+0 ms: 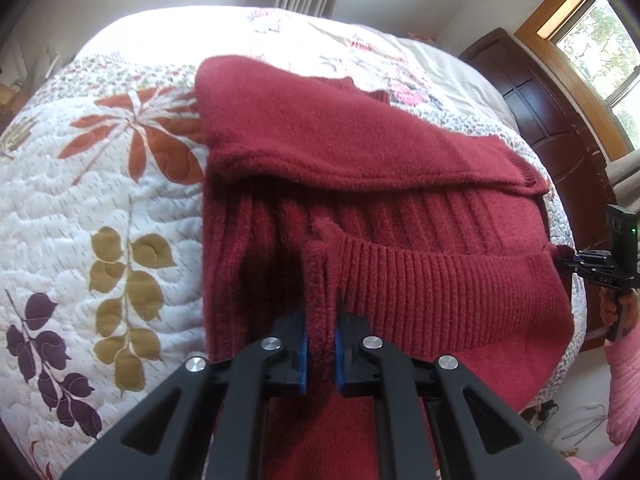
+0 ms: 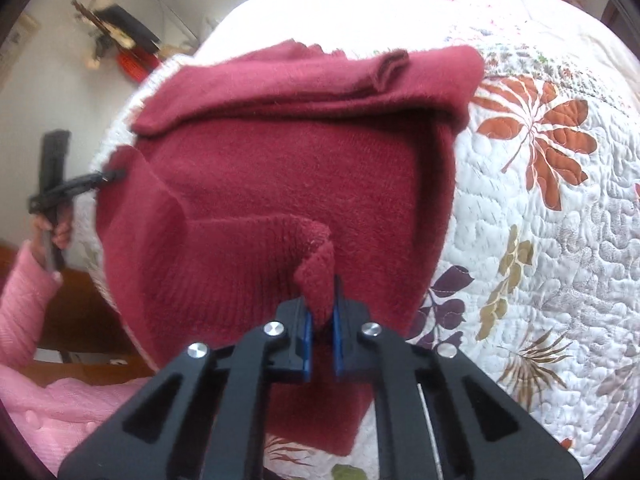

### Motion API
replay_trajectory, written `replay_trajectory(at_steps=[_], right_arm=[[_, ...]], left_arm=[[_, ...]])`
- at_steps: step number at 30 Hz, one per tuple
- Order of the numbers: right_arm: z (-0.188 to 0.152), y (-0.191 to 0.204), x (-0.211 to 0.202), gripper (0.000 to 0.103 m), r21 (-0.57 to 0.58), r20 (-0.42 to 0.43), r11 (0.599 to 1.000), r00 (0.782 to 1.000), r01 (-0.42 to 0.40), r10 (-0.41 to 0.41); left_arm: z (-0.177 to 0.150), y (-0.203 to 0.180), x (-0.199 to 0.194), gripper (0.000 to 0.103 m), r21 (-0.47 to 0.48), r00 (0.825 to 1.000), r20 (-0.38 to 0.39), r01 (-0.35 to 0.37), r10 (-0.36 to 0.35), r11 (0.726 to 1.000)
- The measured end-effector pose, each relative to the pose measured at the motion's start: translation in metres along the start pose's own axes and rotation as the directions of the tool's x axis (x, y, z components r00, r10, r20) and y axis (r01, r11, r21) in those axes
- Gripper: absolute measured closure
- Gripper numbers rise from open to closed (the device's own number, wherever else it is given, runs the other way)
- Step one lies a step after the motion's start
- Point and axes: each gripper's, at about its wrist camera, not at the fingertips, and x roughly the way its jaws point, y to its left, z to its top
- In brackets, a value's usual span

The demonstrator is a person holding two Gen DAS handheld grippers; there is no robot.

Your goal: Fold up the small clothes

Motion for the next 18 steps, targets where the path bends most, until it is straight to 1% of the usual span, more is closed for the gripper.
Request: replay_trajectory(at_steps=[3,5,7,9,11,13,15,16,18], right_arm=[[-0.005,-0.001,-0.012,0.097,0.005,0.038,1.0,0.999,-0.019,0.019],[-0.007,-0.005,-0.01,0.097,0.018,0.031,1.0,1.0,-0.007,0.006],[-0.009,-0.007,-0.006,0.097,0.027,0.013,1.0,1.0,0.002,-0.002],[-0.008,-0.008,-0.008,0.097,0.045,0.025,0.999,0.999,-0.023,0.022],[-0.002,-0.01,-0.023,0.097,0.057,0.078,0.996,0.995,-0.072,0.067],[0.008,-0.013,-0.047,0.097,0.065,0.148,0.99,0.982,-0.126,0.115],[0.019,-0.014,-0.064,0.097,0.059,0.196,0.987,0.971,-0.148,0.134],[0.028,-0.014,-0.076,0.097,0.051,0.23,0.986,0.963,-0.156,0.14],[0.044,-0.017,-0.089,0.097,0.044,0.266,0.986,0.954,-0.159,0.141]], left_arm=[[-0.004,0.0,-0.013,0.094,-0.017,0.999,0.045,0.015,-0.015,1.0],[-0.008,0.002,-0.018,0.094,-0.03,0.998,0.062,0.017,-0.015,0.999],[-0.011,0.003,-0.017,0.095,-0.035,0.998,0.06,0.001,0.001,0.999],[-0.013,0.005,-0.02,0.095,-0.042,0.998,0.063,-0.002,0.005,0.999],[-0.009,0.004,-0.031,0.095,-0.049,0.996,0.092,0.011,-0.007,0.999],[-0.002,0.004,-0.048,0.095,-0.051,0.99,0.14,0.036,-0.028,0.998],[0.009,0.002,-0.064,0.095,-0.05,0.982,0.183,0.053,-0.043,0.997],[0.016,0.001,-0.073,0.095,-0.049,0.977,0.211,0.052,-0.041,0.997],[0.031,-0.001,-0.083,0.095,-0.05,0.967,0.255,0.041,-0.026,0.998]])
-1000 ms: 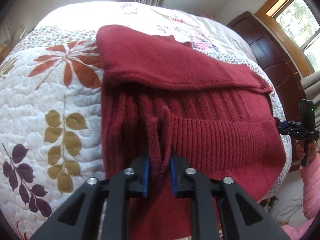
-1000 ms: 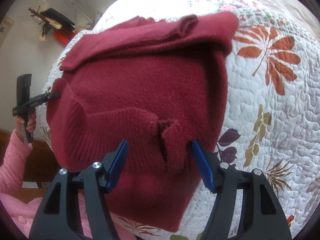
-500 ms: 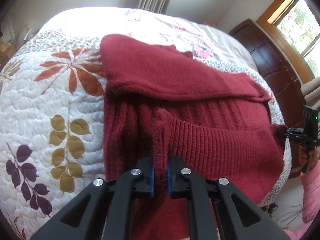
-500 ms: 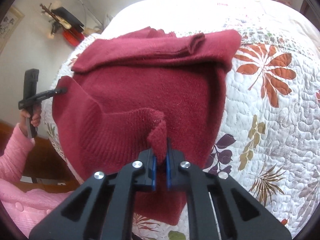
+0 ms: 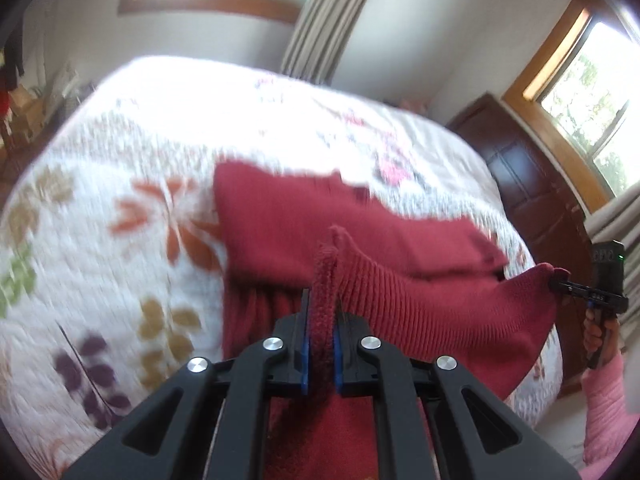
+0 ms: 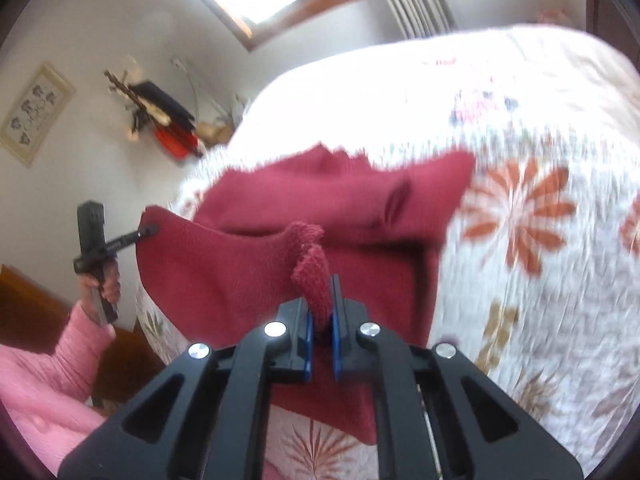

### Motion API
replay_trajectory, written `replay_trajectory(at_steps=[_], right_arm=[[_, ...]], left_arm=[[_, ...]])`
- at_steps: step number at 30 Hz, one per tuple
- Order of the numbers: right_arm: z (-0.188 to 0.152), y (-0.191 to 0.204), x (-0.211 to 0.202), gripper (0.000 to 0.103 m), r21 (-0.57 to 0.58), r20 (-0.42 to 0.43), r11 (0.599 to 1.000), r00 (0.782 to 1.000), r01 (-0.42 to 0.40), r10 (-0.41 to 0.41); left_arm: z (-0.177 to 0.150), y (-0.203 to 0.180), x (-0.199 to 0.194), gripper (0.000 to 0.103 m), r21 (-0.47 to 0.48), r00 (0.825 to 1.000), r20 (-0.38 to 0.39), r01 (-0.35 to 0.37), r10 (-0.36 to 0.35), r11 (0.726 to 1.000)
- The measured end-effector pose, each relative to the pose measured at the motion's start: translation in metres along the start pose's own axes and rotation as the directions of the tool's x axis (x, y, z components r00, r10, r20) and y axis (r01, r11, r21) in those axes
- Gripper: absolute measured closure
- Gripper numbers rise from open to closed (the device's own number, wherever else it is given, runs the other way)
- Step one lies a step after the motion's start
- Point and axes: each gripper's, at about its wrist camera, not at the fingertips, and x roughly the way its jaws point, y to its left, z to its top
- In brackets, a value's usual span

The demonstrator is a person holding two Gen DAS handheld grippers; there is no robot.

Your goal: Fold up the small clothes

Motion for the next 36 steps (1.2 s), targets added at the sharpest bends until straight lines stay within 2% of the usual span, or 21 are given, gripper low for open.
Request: replay_trajectory(at_steps=[3,9,11,13,17,21,25,28,31,33,35,36], right_arm=[[0.036,-0.005,-0.005,0.097,-0.004,0.046,1.0,0.999,0.012,-0.012],[0.107,-0.032,0.018,0.097,0.065,0.08,0.998,0.997,0.016,-0.021],[0.129,-0.043,0.034,0.097,0.083,0.073,0.995,0.996,0.047,-0.053],[0.145,-0.055,0.05,0.097,0.097,0.061,0.993,0.995,0.072,-0.078],[0.168,-0.08,0.087,0.097,0.129,0.003,0.982,0.99,0.14,-0.142],[0.165,-0.099,0.119,0.097,0.15,-0.055,0.97,0.981,0.19,-0.184],[0.162,-0.122,0.145,0.097,0.206,-0.105,0.957,0.977,0.205,-0.187],[0.157,-0.138,0.162,0.098,0.228,-0.142,0.94,0.964,0.253,-0.225],[0.148,-0.153,0.177,0.1,0.241,-0.202,0.919,0.942,0.312,-0.267],[0.139,-0.159,0.184,0.1,0.25,-0.225,0.915,0.938,0.318,-0.264],[0.133,-0.158,0.186,0.099,0.246,-0.233,0.915,0.936,0.321,-0.266],[0.129,-0.158,0.186,0.096,0.242,-0.233,0.914,0.934,0.326,-0.272]], left_arm=[[0.034,0.0,-0.001,0.095,-0.023,0.998,0.058,0.021,-0.019,1.0],[0.101,0.005,0.031,0.095,-0.029,0.995,0.102,-0.019,0.022,0.999],[0.121,0.009,0.046,0.095,-0.033,0.993,0.111,-0.042,0.045,0.999],[0.139,0.014,0.064,0.095,-0.035,0.991,0.109,-0.072,0.075,0.997],[0.162,0.024,0.106,0.095,-0.051,0.993,0.042,-0.111,0.113,0.993],[0.159,0.022,0.145,0.095,0.011,0.982,-0.026,-0.187,0.187,0.982],[0.154,0.034,0.179,0.095,0.006,0.972,-0.087,-0.22,0.22,0.975],[0.148,0.041,0.201,0.095,0.007,0.959,-0.14,-0.249,0.248,0.968],[0.141,0.048,0.223,0.094,0.011,0.937,-0.208,-0.283,0.279,0.959],[0.133,0.053,0.24,0.093,0.026,0.913,-0.271,-0.308,0.304,0.951],[0.129,0.055,0.243,0.083,0.03,0.905,-0.279,-0.325,0.32,0.945],[0.13,0.055,0.24,0.08,0.018,0.906,-0.278,-0.326,0.318,0.945]])
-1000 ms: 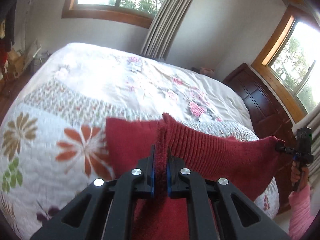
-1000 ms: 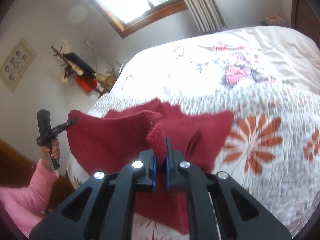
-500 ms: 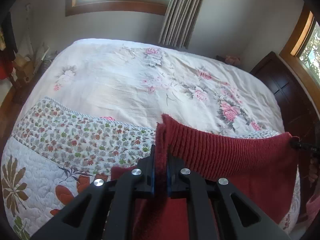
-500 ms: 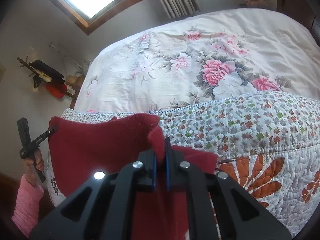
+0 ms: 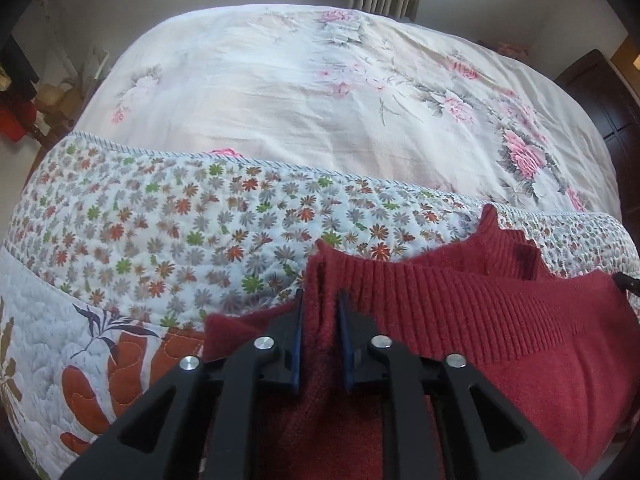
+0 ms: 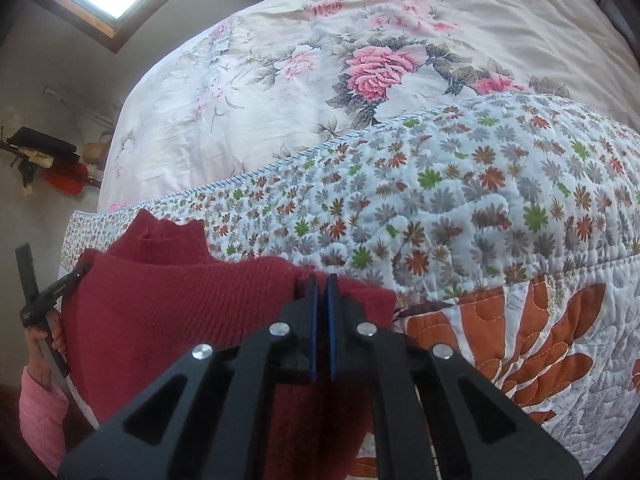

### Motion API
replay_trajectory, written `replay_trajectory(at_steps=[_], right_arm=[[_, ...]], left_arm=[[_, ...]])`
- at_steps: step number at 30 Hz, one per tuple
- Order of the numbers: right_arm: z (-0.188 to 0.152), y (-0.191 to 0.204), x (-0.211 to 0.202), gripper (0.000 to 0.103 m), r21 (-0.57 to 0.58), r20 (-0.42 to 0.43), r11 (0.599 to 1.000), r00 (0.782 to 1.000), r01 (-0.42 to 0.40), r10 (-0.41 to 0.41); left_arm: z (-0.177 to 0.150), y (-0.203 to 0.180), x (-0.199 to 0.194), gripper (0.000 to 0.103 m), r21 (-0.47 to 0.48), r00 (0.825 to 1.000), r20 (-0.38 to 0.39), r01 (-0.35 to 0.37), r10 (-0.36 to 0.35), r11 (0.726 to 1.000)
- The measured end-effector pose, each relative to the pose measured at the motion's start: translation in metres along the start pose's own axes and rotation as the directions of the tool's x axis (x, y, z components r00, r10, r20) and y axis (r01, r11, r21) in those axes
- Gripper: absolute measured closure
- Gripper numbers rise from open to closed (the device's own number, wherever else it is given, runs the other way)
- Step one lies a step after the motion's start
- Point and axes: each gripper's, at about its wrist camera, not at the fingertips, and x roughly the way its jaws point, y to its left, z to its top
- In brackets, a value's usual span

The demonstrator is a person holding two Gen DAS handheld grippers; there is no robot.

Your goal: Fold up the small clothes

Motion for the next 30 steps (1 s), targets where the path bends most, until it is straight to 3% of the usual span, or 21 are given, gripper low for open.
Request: replay_trajectory(at_steps=[2,6,8,13,19,22,24,26,30], right_arm=[[-0.005,0.0,-0.01,0.094,0.001,0.019,1.0,1.0,0.0,0.0],[-0.023,0.001,-0.049,0.085,-0.023,0.062,1.0,0.998,-0.02,0.021],[-0.041,0.004,-0.069,0.075,-0.06,0.069,0.997,0.996,-0.044,0.049],[-0.114,0.013,-0.106,0.065,-0.162,0.045,0.984,0.995,-0.076,0.084],[-0.189,0.012,-0.109,0.059,-0.152,-0.024,0.977,0.989,-0.147,0.146],[-0.207,0.01,-0.094,0.062,-0.141,-0.063,0.976,0.986,-0.164,0.156],[-0.212,0.01,-0.088,0.082,-0.125,-0.075,0.974,0.981,-0.187,0.179],[-0.213,0.012,-0.093,0.091,-0.122,-0.061,0.97,0.977,-0.211,0.205],[-0.212,0.013,-0.113,0.093,-0.147,-0.009,0.963,0.974,-0.225,0.226]], left_arm=[[0.0,0.008,-0.009,0.064,-0.051,1.0,0.005,0.027,-0.027,0.998],[-0.005,0.023,-0.047,0.057,-0.099,0.997,0.047,0.069,-0.064,0.993],[-0.018,0.03,-0.074,0.048,-0.093,0.993,0.089,0.082,-0.074,0.992],[-0.082,0.031,-0.122,0.045,-0.005,0.988,0.15,0.045,-0.043,0.999],[-0.159,0.007,-0.147,0.045,0.059,0.986,0.163,0.025,-0.035,0.998],[-0.178,0.007,-0.136,0.045,0.048,0.989,0.147,-0.019,0.012,0.999],[-0.186,0.015,-0.126,0.045,0.005,0.993,0.118,-0.015,0.014,1.0],[-0.189,0.025,-0.12,0.044,-0.043,0.995,0.098,0.018,-0.014,0.999],[-0.193,0.036,-0.115,0.055,-0.087,0.994,0.08,0.079,-0.072,0.993]])
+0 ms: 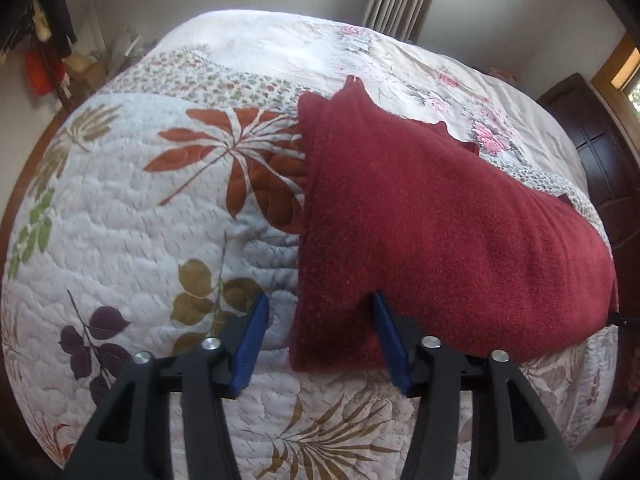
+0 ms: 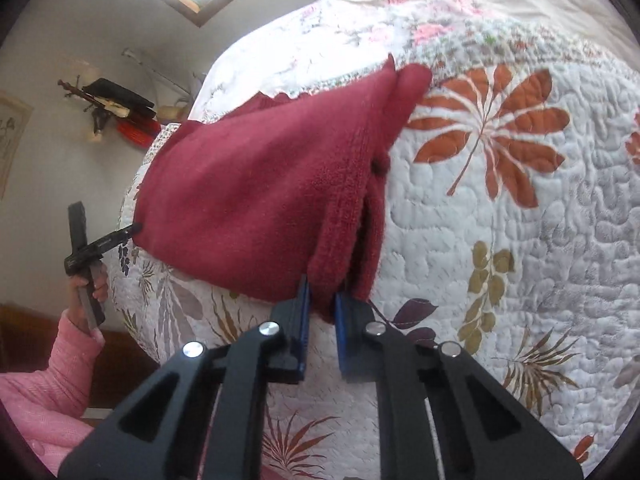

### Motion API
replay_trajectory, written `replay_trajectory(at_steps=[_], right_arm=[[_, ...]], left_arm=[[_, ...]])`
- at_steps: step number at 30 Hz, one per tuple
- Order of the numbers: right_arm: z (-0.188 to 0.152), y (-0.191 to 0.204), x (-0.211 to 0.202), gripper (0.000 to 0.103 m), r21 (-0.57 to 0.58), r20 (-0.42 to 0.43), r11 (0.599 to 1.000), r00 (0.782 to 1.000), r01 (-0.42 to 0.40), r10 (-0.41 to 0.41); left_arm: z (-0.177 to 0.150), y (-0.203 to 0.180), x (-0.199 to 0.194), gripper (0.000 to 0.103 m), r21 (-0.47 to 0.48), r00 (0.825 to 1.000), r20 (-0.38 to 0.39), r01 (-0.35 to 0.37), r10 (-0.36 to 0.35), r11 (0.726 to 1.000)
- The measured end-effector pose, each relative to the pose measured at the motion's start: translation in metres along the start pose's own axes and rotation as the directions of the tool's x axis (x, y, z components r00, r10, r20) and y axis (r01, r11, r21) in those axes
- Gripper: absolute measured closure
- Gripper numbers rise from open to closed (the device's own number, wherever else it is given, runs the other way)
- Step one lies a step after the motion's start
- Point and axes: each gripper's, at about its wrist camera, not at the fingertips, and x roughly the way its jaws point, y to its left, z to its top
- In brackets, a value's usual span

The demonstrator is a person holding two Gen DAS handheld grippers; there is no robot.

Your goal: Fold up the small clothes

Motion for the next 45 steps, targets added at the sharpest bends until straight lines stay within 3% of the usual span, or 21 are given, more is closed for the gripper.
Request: replay_trajectory(at_steps=[6,10,15,19,21,24,27,33,41,45], right_arm=[[-0.013,-0.017,0.024,0.096,0.018,-0.083,0.994,0.991,0.109,-0.107],[-0.017,-0.023,0.035,0.096,0.055,-0.079,0.995,0.993,0.089,-0.084],[-0.014,-0.016,0.028,0.093,0.012,-0.076,0.993,0.99,0.122,-0.12],[-0.006,-0.012,0.003,0.084,0.017,-0.028,0.994,0.994,0.105,-0.104],[0.003,-0.01,-0.013,0.069,0.021,0.016,0.996,0.996,0.085,-0.086],[0.016,-0.006,-0.025,0.061,0.026,0.055,0.997,0.995,0.078,-0.08],[0.037,-0.01,-0.023,0.052,0.048,0.059,0.997,0.996,0.067,-0.07],[0.071,-0.032,0.003,0.051,0.114,0.009,0.992,0.998,0.061,-0.062],[0.077,-0.045,0.04,0.05,0.162,-0.073,0.985,0.996,0.055,-0.043],[0.074,-0.053,0.05,0.051,0.184,-0.073,0.983,0.997,0.023,-0.009]], left_arm=[[-0.003,0.006,0.017,0.054,-0.039,0.999,-0.03,0.014,-0.015,0.999],[-0.005,0.0,0.02,0.053,-0.005,1.0,-0.021,-0.008,0.008,1.0],[-0.003,-0.005,0.009,0.052,0.016,1.0,-0.028,0.01,-0.01,1.0],[0.007,-0.009,-0.01,0.048,0.032,0.998,-0.008,0.061,-0.061,0.998],[0.014,-0.011,-0.02,0.046,0.036,0.997,0.019,0.072,-0.073,0.997],[0.028,-0.021,-0.035,0.046,0.049,0.994,0.071,0.076,-0.079,0.996],[0.041,-0.042,-0.041,0.046,0.091,0.987,0.09,0.123,-0.132,0.988],[0.051,-0.091,-0.016,0.046,0.192,0.989,0.045,0.131,-0.142,0.973],[0.049,-0.107,0.026,0.046,0.154,0.99,-0.03,0.14,-0.137,0.978],[0.044,-0.102,0.044,0.044,0.134,0.989,-0.056,0.145,-0.138,0.98]])
